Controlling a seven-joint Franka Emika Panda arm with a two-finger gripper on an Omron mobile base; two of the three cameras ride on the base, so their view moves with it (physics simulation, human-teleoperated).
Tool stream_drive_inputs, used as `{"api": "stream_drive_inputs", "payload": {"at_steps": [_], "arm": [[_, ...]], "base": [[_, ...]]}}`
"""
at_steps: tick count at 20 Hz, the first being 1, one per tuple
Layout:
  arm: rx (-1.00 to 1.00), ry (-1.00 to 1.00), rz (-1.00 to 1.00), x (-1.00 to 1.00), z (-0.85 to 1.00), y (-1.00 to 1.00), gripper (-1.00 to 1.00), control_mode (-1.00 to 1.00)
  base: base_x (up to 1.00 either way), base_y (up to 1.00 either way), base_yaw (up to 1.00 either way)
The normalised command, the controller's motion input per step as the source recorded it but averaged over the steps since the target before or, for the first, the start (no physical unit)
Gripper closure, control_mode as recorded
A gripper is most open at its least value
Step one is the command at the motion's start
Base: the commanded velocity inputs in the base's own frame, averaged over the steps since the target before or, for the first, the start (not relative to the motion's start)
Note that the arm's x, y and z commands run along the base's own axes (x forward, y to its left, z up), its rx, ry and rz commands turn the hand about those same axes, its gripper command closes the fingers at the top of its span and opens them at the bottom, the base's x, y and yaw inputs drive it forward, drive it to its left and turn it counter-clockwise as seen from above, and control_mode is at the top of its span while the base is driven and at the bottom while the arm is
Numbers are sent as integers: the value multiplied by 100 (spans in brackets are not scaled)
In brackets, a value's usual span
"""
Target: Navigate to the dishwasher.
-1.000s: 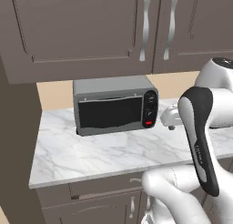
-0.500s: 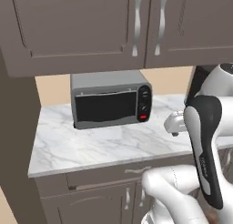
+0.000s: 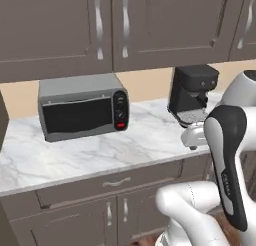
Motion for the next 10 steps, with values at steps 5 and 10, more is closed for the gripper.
{"api": "stream_drive_inputs", "payload": {"at_steps": [5,10], "arm": [[0,0,0,0,0,0,-100,100],[0,0,0,0,0,0,-100,100]], "base": [[4,-25,-74],[0,0,-96]]}}
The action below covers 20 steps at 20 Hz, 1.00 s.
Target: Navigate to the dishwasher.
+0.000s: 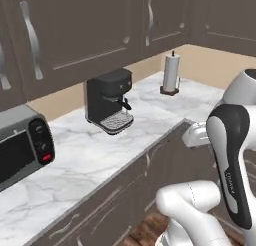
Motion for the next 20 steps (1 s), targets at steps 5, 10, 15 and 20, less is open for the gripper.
{"api": "stream_drive_inputs", "payload": {"at_steps": [5,10,15,20], "arm": [[0,0,0,0,0,0,-100,100],[0,0,0,0,0,0,-100,100],[0,0,0,0,0,0,-100,100],[0,0,0,0,0,0,-100,100]], "base": [[0,0,-100],[0,-15,-97],[0,-51,-90],[0,-80,-82]]}}
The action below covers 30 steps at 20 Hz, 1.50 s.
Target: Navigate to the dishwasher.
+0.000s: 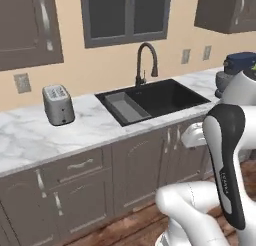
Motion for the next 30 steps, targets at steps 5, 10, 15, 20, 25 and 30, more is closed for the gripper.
{"api": "stream_drive_inputs", "payload": {"at_steps": [5,10,15,20,25,30], "arm": [[0,0,0,0,0,0,-100,100],[0,0,0,0,0,0,-100,100],[0,0,0,0,0,0,-100,100],[0,0,0,0,0,0,-100,100],[0,0,0,0,0,0,-100,100],[0,0,0,0,0,0,-100,100]], "base": [[4,-100,-66],[57,-100,-49],[100,-100,-17],[100,-100,5],[100,-88,27],[100,-25,34]]}}
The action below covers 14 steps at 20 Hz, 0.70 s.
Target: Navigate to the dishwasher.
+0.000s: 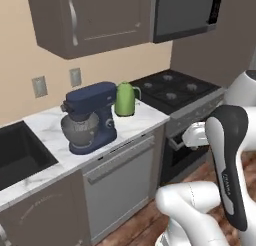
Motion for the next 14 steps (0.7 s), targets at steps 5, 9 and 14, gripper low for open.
{"api": "stream_drive_inputs", "payload": {"at_steps": [5,9,14], "arm": [[0,0,0,0,0,0,-100,100],[0,0,0,0,0,0,-100,100],[0,0,0,0,0,0,-100,100]], "base": [[100,-3,40],[100,-17,55],[100,-43,57]]}}
